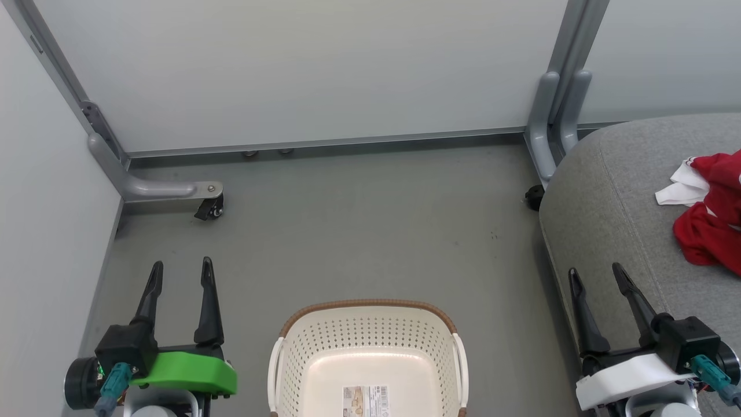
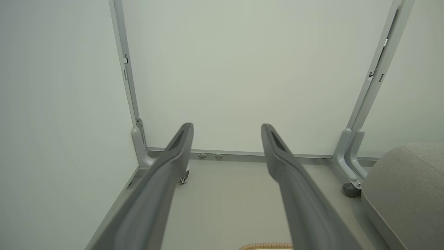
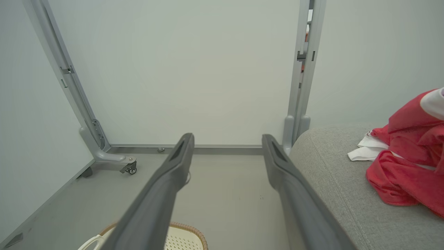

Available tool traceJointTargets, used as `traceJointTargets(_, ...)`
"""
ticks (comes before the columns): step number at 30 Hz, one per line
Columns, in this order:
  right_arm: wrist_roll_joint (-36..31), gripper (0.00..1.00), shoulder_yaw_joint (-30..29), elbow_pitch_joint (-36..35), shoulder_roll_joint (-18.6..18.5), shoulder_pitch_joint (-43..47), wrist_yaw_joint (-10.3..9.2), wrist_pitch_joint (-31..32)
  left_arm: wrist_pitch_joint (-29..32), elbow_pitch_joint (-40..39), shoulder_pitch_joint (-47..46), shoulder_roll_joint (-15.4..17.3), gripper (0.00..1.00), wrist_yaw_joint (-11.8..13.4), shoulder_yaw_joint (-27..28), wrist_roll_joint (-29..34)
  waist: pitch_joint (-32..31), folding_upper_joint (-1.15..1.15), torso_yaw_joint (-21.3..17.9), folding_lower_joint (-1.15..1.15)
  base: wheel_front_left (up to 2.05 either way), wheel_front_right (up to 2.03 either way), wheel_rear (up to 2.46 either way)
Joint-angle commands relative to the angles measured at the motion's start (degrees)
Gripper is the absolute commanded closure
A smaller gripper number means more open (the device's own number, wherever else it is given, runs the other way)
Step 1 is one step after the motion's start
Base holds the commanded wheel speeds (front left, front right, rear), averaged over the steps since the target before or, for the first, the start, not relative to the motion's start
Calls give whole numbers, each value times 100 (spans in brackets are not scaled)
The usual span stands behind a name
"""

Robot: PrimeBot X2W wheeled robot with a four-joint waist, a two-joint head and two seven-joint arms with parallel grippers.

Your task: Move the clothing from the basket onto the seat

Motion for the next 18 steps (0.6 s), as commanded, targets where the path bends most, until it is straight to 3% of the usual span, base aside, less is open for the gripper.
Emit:
traceJointTargets(1,2,100,-5,1,0,0,0,0,1,3,0,-2,100,-8,2,2,1,0,0,0,0,0,0)
traceJointTargets(5,34,100,13,195,43,45,0,8,15,213,42,-29,100,-10,-2,-26,1,0,-3,0,0,0,0)
traceJointTargets(18,1483,100,-65,320,25,-105,-1,374,402,229,-35,-32,100,-91,162,-1424,5,7,-58,0,0,0,0)
